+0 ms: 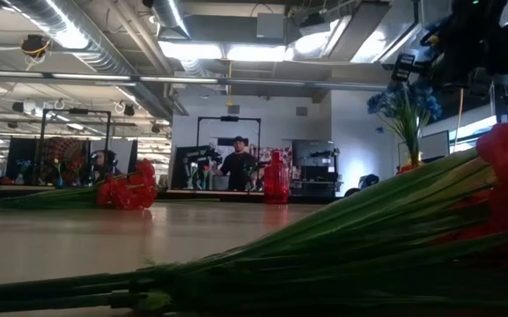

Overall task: Sort flowers into vase by color
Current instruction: Put the blue flowers into the yellow vase

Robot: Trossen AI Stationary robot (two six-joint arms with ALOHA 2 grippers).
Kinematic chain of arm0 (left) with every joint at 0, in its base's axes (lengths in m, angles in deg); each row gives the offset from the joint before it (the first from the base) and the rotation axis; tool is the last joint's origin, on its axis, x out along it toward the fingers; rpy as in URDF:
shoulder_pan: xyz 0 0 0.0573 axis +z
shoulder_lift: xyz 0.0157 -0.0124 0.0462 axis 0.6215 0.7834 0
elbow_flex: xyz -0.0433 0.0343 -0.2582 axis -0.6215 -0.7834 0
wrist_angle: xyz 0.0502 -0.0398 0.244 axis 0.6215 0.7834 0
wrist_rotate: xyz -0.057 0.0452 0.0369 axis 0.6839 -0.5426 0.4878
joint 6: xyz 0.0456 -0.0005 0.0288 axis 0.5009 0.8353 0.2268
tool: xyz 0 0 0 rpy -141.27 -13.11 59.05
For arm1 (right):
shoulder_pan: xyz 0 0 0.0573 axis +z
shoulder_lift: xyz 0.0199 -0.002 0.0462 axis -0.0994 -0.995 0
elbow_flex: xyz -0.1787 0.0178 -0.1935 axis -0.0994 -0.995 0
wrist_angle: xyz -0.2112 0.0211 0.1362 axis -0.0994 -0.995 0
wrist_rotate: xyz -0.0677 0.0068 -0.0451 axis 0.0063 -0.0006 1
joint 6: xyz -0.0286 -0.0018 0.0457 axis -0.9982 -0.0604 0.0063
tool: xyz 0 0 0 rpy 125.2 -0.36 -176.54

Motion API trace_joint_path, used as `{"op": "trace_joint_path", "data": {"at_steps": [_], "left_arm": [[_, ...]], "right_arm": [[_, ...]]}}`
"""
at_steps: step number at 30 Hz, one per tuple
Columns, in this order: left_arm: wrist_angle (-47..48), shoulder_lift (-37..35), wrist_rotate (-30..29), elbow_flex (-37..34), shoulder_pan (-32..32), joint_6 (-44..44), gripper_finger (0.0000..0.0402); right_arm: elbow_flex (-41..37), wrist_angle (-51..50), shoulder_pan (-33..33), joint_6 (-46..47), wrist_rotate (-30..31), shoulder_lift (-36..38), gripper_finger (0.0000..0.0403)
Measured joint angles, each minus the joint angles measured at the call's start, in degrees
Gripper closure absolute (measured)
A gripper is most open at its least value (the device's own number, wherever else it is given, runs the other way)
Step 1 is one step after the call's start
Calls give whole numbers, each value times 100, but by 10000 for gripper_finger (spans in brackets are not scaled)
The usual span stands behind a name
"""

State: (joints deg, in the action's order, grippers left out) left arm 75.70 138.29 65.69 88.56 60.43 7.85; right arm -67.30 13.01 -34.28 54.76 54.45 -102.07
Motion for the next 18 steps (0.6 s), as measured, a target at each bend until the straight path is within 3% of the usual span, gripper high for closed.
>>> {"op": "trace_joint_path", "data": {"at_steps": [4,7,18], "left_arm": [[85,-15,-1,0,0,2,253],[150,-17,-1,0,0,2,253],[263,-17,0,0,0,-2,253]], "right_arm": [[-6,919,45,-857,-171,-46,394],[-6,914,61,-1187,-193,-46,394],[-8,763,61,-1100,-789,-679,394]]}}
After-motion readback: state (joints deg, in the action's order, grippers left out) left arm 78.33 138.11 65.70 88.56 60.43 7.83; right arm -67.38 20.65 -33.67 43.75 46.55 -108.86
